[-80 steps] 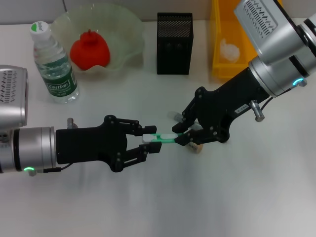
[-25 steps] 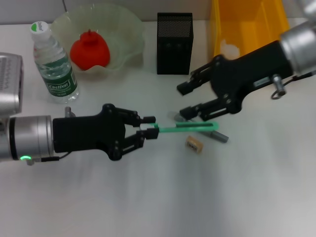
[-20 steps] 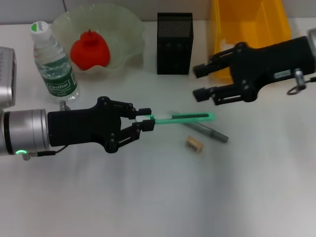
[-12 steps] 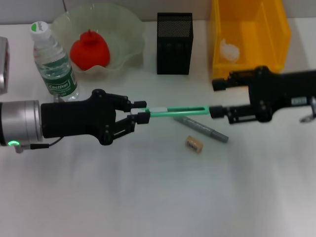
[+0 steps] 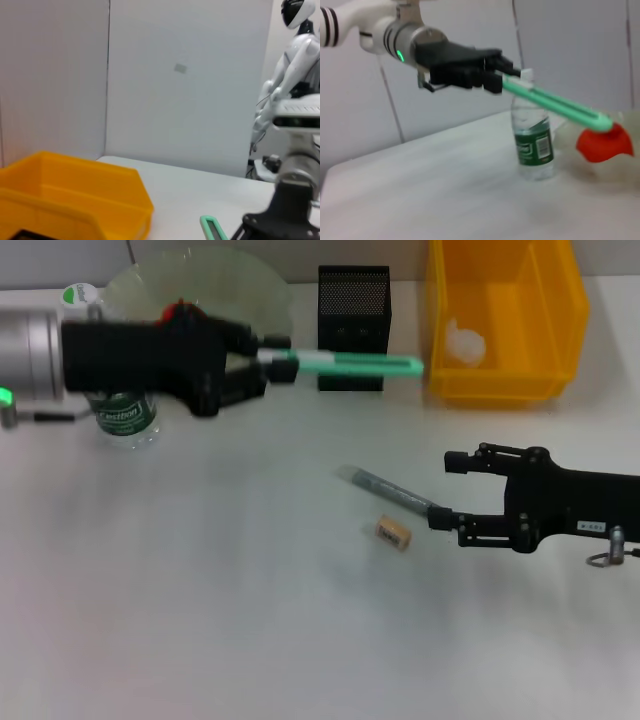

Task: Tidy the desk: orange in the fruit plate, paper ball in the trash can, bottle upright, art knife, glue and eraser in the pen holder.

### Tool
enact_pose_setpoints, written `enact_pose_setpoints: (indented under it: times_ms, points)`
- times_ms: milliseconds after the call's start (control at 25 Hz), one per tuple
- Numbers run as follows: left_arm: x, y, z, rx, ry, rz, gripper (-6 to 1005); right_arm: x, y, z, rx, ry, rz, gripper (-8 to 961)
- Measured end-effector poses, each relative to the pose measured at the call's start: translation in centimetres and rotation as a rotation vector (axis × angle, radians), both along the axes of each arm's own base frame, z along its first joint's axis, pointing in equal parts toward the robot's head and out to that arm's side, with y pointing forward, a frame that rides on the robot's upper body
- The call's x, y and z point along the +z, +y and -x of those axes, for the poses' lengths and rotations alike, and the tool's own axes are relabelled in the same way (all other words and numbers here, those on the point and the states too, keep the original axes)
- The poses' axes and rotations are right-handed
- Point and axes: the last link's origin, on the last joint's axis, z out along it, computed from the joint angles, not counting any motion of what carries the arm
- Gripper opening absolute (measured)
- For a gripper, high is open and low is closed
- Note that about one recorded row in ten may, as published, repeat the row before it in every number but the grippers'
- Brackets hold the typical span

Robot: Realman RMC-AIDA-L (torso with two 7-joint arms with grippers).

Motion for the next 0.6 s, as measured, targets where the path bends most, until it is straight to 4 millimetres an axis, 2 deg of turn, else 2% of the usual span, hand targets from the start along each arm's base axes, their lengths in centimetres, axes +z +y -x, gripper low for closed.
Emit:
enact_pose_setpoints:
  times_ms: [160,360,600]
  points:
    - [1.5,2.2,-2.8,-0.01,0.049,-0.015,207,-0.9,-0.3,-0.7,-0.011,0.033,-0.093,786]
    - [3.1,4.9,-6.6,0.016,0.14,-0.078,207,-1.9,-0.2,-1.0,-0.031,0.021,-0.105,786]
    - [3.0,7.4,-10.0,-0.003,0.304,-0.156,208,-2.2,-0.2,-0.9,-0.038,0.026,-0.101,787]
